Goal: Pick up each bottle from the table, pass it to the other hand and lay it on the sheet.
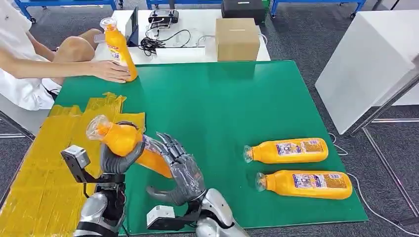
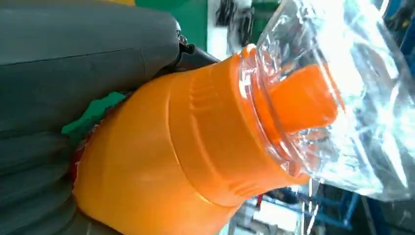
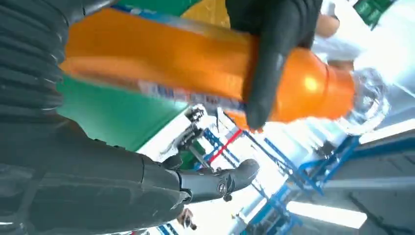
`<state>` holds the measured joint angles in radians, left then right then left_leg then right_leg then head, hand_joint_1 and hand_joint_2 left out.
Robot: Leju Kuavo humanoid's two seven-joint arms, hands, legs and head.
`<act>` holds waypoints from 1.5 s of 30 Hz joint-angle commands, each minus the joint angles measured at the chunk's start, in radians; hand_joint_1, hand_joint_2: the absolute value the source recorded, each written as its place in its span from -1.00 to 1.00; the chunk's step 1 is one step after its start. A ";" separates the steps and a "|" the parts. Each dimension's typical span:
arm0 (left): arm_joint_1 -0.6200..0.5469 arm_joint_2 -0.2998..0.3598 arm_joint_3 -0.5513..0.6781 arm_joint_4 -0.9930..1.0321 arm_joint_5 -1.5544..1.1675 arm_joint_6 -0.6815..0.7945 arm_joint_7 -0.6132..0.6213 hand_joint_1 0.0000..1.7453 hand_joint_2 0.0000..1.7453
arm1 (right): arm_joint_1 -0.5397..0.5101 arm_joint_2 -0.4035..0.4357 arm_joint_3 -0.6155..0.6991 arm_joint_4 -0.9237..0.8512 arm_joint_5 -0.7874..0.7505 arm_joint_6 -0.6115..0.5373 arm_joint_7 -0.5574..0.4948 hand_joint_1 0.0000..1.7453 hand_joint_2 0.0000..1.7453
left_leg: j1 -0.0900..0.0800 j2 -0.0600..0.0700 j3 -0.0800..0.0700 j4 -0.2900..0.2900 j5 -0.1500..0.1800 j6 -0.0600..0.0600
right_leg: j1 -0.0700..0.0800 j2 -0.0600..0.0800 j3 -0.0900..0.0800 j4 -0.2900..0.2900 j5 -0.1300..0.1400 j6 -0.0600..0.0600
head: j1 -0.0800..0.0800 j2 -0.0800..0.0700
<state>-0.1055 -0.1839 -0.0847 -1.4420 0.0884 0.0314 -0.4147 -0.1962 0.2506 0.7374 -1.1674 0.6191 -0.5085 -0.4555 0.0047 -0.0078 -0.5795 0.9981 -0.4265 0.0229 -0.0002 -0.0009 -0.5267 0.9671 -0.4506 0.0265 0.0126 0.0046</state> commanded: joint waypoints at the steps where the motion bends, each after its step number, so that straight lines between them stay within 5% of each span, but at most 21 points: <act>1: -0.113 0.014 0.009 0.075 -0.573 0.514 -0.063 1.00 1.00 | 0.073 -0.047 -0.103 -0.286 0.018 -0.026 0.023 -1.00 1.00 | 0.000 -0.004 -0.001 0.001 0.000 0.000 | 0.000 -0.004 0.000 0.000 -0.001 0.000 | 0.001 0.000; 11: -0.121 0.016 0.009 0.084 -0.616 0.538 -0.058 1.00 1.00 | 0.083 -0.047 -0.122 -0.304 0.017 -0.023 0.028 -1.00 1.00 | 0.000 -0.001 0.001 0.000 0.000 0.000 | 0.000 -0.001 0.002 -0.001 0.000 0.000 | 0.000 0.000; 13: -0.145 0.032 0.029 0.127 -0.997 0.667 0.017 1.00 1.00 | 0.089 -0.043 -0.149 -0.329 -0.012 -0.046 0.001 -1.00 1.00 | 0.001 -0.001 0.003 -0.001 -0.001 -0.001 | 0.001 -0.002 0.004 -0.002 -0.001 0.000 | 0.000 0.000; 16: -0.176 0.049 0.112 0.157 -1.521 0.667 0.186 1.00 1.00 | 0.102 -0.058 -0.185 -0.397 -0.040 -0.043 -0.008 -1.00 1.00 | 0.000 -0.001 0.001 -0.001 0.000 0.000 | 0.000 -0.001 0.002 -0.001 0.000 0.000 | 0.000 0.000; 19: -0.194 0.108 0.083 0.214 -1.609 0.667 0.239 1.00 1.00 | 0.113 -0.070 -0.213 -0.434 -0.055 -0.041 -0.014 -1.00 1.00 | 0.001 -0.001 0.003 -0.001 0.000 -0.001 | 0.001 -0.001 0.004 -0.002 -0.001 0.000 | 0.000 0.000; 21: -0.227 0.283 -0.133 0.284 -1.659 0.667 0.455 1.00 1.00 | 0.123 -0.081 -0.229 -0.452 -0.069 -0.042 -0.024 -1.00 1.00 | 0.000 0.000 0.003 -0.002 0.000 -0.001 | 0.000 -0.001 0.004 -0.002 0.000 0.000 | 0.000 0.000; 23: -0.267 0.358 -0.293 0.365 -1.659 0.667 0.583 1.00 1.00 | 0.130 -0.089 -0.237 -0.462 -0.079 -0.046 -0.031 -1.00 1.00 | 0.000 -0.001 0.003 -0.002 0.001 -0.001 | 0.000 -0.002 0.004 -0.002 0.000 0.000 | 0.000 0.000; 28: -0.352 0.385 -0.492 0.585 -1.659 0.667 0.687 1.00 1.00 | 0.128 -0.097 -0.257 -0.461 -0.093 -0.062 -0.046 -1.00 1.00 | 0.000 -0.001 0.003 -0.001 0.000 -0.001 | 0.000 -0.003 0.002 0.000 -0.001 0.000 | 0.000 0.000; 35: -0.336 0.389 -0.476 0.715 -1.649 0.667 0.610 1.00 1.00 | 0.124 -0.111 -0.276 -0.467 -0.115 -0.053 -0.037 -1.00 1.00 | 0.000 0.003 0.002 -0.001 0.000 -0.001 | 0.000 0.002 0.001 0.001 0.000 0.000 | 0.000 0.000; 37: -0.337 0.339 -0.390 0.814 -1.652 0.667 0.569 1.00 1.00 | 0.128 -0.114 -0.287 -0.470 -0.122 -0.054 -0.039 -1.00 1.00 | 0.000 0.003 0.003 -0.001 0.000 -0.002 | 0.001 0.001 0.002 0.000 0.000 0.000 | 0.001 0.000; 39: -0.373 0.350 -0.470 0.937 -1.643 0.667 0.636 1.00 1.00 | 0.125 -0.116 -0.285 -0.458 -0.118 -0.050 -0.035 -1.00 1.00 | 0.001 0.001 0.004 -0.002 0.000 -0.002 | 0.001 -0.001 0.004 -0.001 -0.001 0.000 | 0.000 0.000; 43: -0.329 0.345 -0.377 0.918 -1.618 0.667 0.542 1.00 1.00 | 0.118 -0.115 -0.281 -0.432 -0.117 -0.053 -0.036 -1.00 1.00 | 0.001 0.002 0.004 -0.001 0.000 -0.002 | 0.001 0.001 0.003 0.000 0.000 0.000 | 0.000 0.000; 44: -0.315 0.332 -0.333 0.912 -1.638 0.667 0.535 -1.00 1.00 | 0.116 -0.117 -0.277 -0.427 -0.116 -0.054 -0.037 -1.00 1.00 | 0.002 0.003 0.006 -0.002 -0.001 -0.003 | 0.002 0.002 0.006 -0.002 -0.001 0.000 | 0.000 0.000; 45: -0.311 0.327 -0.318 0.908 -1.646 0.667 0.537 -1.00 1.00 | 0.116 -0.117 -0.276 -0.425 -0.116 -0.054 -0.037 -1.00 1.00 | 0.001 0.006 0.008 -0.004 -0.001 -0.003 | 0.001 0.005 0.006 -0.003 0.000 0.000 | 0.000 0.000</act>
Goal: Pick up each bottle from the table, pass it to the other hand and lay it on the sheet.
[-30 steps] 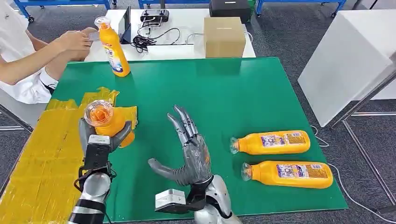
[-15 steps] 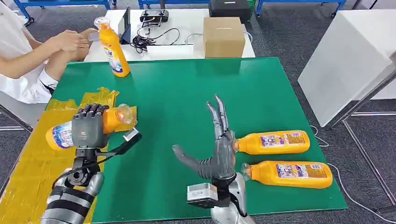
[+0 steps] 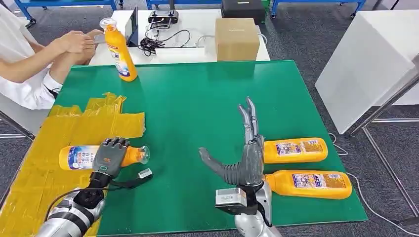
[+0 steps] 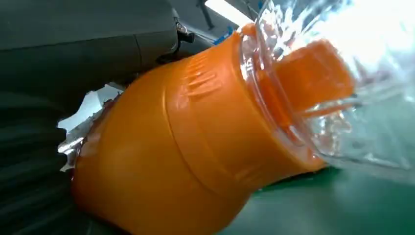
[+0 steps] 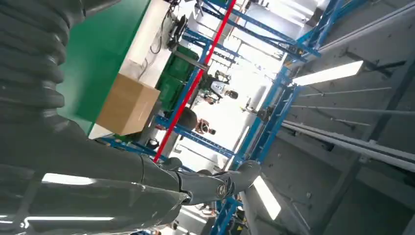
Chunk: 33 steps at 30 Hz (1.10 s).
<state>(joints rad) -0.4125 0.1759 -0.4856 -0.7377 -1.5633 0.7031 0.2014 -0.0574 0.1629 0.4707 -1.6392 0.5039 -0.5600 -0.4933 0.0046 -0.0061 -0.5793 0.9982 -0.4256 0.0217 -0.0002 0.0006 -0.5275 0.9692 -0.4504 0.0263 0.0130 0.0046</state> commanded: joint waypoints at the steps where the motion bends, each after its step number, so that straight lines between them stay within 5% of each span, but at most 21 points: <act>1: -0.023 -0.013 -0.014 0.233 -0.008 -0.005 0.032 -1.00 1.00 | -0.025 -0.031 -0.005 0.050 0.002 -0.003 0.003 -1.00 1.00 | 0.000 0.004 0.005 -0.003 -0.001 0.000 | 0.000 0.004 0.005 -0.003 0.000 0.000 | 0.000 0.000; 15: -0.002 -0.064 0.185 0.206 0.005 -0.005 -0.044 -1.00 1.00 | -0.026 -0.028 -0.003 0.058 0.012 -0.003 0.020 -1.00 1.00 | 0.000 0.004 0.009 -0.003 0.002 -0.004 | 0.002 0.003 0.007 -0.001 0.003 -0.003 | 0.000 0.000; 27: 0.030 -0.140 0.395 0.116 0.163 -0.005 -0.285 -1.00 1.00 | -0.025 -0.024 -0.022 0.059 0.019 -0.007 0.030 -1.00 1.00 | 0.000 0.001 0.008 -0.002 0.002 -0.004 | 0.002 0.001 0.007 0.000 0.002 -0.003 | 0.000 0.000; 30: 0.060 -0.216 0.559 0.010 0.281 -0.005 -0.518 -1.00 1.00 | -0.016 -0.022 -0.035 0.051 0.031 -0.011 0.033 -1.00 1.00 | 0.001 0.000 0.007 -0.002 0.002 -0.004 | 0.002 0.000 0.007 -0.001 0.002 -0.002 | 0.000 0.000; 33: 0.064 -0.225 0.578 -0.006 0.287 -0.005 -0.539 -1.00 1.00 | -0.015 -0.022 -0.037 0.050 0.032 -0.011 0.034 -1.00 1.00 | 0.001 -0.001 0.006 -0.001 0.002 -0.004 | 0.002 -0.001 0.006 0.000 0.002 -0.002 | 0.000 0.000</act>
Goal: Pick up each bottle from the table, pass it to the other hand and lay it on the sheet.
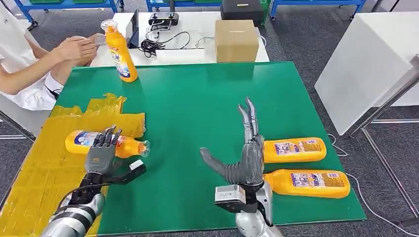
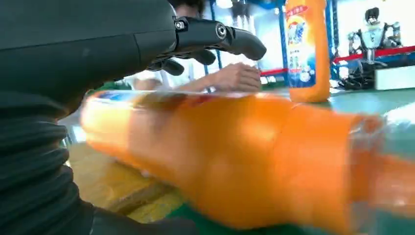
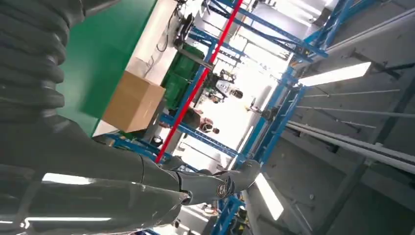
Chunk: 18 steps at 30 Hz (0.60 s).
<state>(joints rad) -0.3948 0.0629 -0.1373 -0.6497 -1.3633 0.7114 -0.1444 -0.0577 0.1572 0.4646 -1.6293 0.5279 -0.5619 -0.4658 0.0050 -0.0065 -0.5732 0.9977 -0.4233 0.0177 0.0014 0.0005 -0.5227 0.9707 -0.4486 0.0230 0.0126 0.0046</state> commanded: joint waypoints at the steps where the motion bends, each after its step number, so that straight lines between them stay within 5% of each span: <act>1: 0.046 -0.112 0.229 -0.094 0.087 -0.013 -0.194 -1.00 1.00 | -0.015 -0.016 -0.030 0.040 0.008 -0.009 0.006 -1.00 1.00 | 0.001 0.000 0.000 -0.001 0.000 0.000 | 0.001 -0.001 0.001 -0.003 0.000 0.001 | 0.000 0.000; 4: 0.046 -0.112 0.229 -0.094 0.087 -0.013 -0.194 -1.00 1.00 | -0.015 -0.016 -0.030 0.040 0.008 -0.009 0.006 -1.00 1.00 | 0.000 0.000 -0.002 0.000 0.000 0.000 | 0.000 -0.001 -0.002 -0.001 0.000 0.001 | 0.000 0.000; 7: 0.075 -0.201 0.318 -0.225 0.195 -0.013 -0.427 -1.00 1.00 | 0.000 -0.017 -0.047 0.019 0.025 -0.014 0.012 -1.00 1.00 | 0.001 0.001 -0.003 0.000 -0.001 0.000 | 0.001 -0.001 -0.002 -0.002 0.000 0.001 | 0.000 0.000; 11: 0.192 -0.168 0.079 -0.530 0.514 -0.141 -0.464 -1.00 1.00 | 0.022 -0.016 -0.070 -0.014 0.045 -0.001 0.022 -1.00 1.00 | 0.000 -0.004 -0.005 0.001 -0.001 0.000 | -0.001 -0.005 -0.003 -0.001 -0.002 0.001 | 0.000 0.000; 18: 0.259 -0.148 0.030 -0.718 0.622 -0.166 -0.477 -1.00 1.00 | 0.022 -0.018 -0.076 -0.030 0.032 0.040 0.034 -1.00 1.00 | 0.000 0.000 -0.007 0.001 -0.001 0.000 | 0.000 -0.001 -0.006 0.000 -0.001 0.001 | 0.000 0.000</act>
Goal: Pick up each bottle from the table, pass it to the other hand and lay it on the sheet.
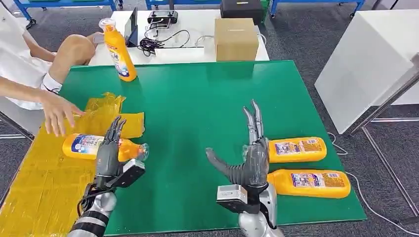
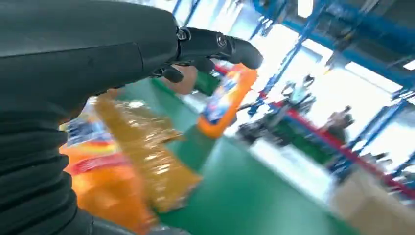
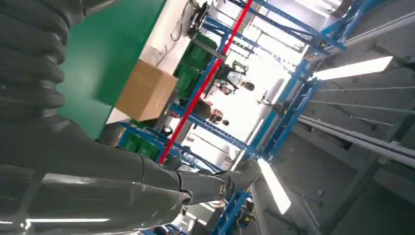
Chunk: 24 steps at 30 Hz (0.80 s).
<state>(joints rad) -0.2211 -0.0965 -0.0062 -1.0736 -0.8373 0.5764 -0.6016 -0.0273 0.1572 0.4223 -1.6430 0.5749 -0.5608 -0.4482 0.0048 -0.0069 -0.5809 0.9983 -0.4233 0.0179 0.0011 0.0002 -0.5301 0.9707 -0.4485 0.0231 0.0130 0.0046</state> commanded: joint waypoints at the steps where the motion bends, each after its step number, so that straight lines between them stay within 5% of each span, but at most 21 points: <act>1: 0.089 0.009 -0.101 -0.307 0.103 -0.031 -0.023 -1.00 1.00 | -0.010 -0.019 -0.035 -0.020 -0.017 0.042 0.017 -1.00 1.00 | 0.001 0.000 0.000 0.001 -0.001 0.000 | 0.001 0.000 0.000 0.000 0.000 0.000 | 0.000 0.000; 14: 0.112 -0.005 -0.116 -0.362 0.152 -0.046 -0.050 -1.00 1.00 | -0.022 -0.051 -0.044 -0.044 0.056 0.045 0.045 -1.00 1.00 | 0.000 0.000 0.002 0.000 -0.001 0.000 | 0.001 0.000 0.002 -0.001 -0.001 0.001 | 0.000 0.000; 19: 0.184 -0.028 -0.104 -0.519 0.265 -0.178 -0.057 -1.00 1.00 | -0.156 -0.237 -0.067 0.125 0.524 0.286 0.392 -1.00 1.00 | 0.001 0.001 0.002 0.000 -0.001 0.001 | 0.001 0.001 0.003 -0.003 0.000 0.001 | 0.000 0.000; 24: 0.191 -0.037 -0.116 -0.526 0.294 -0.232 -0.059 -1.00 1.00 | -0.348 -0.425 -0.079 0.467 0.539 0.469 0.364 -1.00 1.00 | 0.001 0.003 0.002 -0.001 0.000 0.001 | 0.001 0.002 0.004 -0.004 0.002 0.002 | 0.000 0.000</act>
<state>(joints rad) -0.0525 -0.1156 -0.1057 -1.5380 -0.5719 0.3915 -0.6615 -0.1151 0.0090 0.3743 -1.6135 1.1096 -0.2310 -0.0528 0.0045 -0.0080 -0.5814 0.9983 -0.4228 0.0188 0.0005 -0.0005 -0.5299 0.9704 -0.4484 0.0232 0.0126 0.0046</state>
